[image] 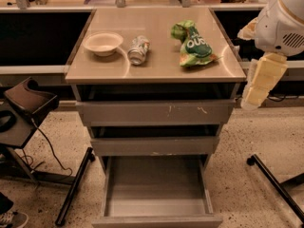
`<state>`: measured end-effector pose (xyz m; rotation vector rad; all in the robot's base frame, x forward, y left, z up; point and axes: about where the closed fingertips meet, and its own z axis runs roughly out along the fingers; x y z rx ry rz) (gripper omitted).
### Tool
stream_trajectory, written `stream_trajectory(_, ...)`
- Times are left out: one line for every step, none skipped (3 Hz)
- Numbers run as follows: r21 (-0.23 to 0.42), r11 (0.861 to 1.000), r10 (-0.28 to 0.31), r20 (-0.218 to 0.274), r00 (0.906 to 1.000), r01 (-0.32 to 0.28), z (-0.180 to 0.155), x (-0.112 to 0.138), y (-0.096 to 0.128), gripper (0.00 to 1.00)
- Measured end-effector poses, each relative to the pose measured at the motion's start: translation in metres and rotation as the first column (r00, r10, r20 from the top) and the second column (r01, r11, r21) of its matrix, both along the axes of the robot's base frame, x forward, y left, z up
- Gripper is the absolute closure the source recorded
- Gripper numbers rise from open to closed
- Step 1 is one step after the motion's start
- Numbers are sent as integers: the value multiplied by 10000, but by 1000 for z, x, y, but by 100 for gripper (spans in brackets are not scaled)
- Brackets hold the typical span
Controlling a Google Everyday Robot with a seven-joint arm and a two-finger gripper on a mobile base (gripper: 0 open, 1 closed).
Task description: Place green rice chip bag into bottom drawer
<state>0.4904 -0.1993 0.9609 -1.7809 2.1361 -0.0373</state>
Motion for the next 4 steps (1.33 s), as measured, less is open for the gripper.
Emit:
stream_trajectory(3, 10000, 5, 4, 10000, -5, 0, 0, 0, 0)
stream_trajectory(237, 9990, 375, 271, 9989, -382, 2, 17, 5, 0)
stream_trajectory(637, 9955, 668, 441, 9968, -695, 3, 65, 16, 0)
stream_trajectory(1263, 9910, 352, 714, 9968, -440, 5, 128, 22, 0)
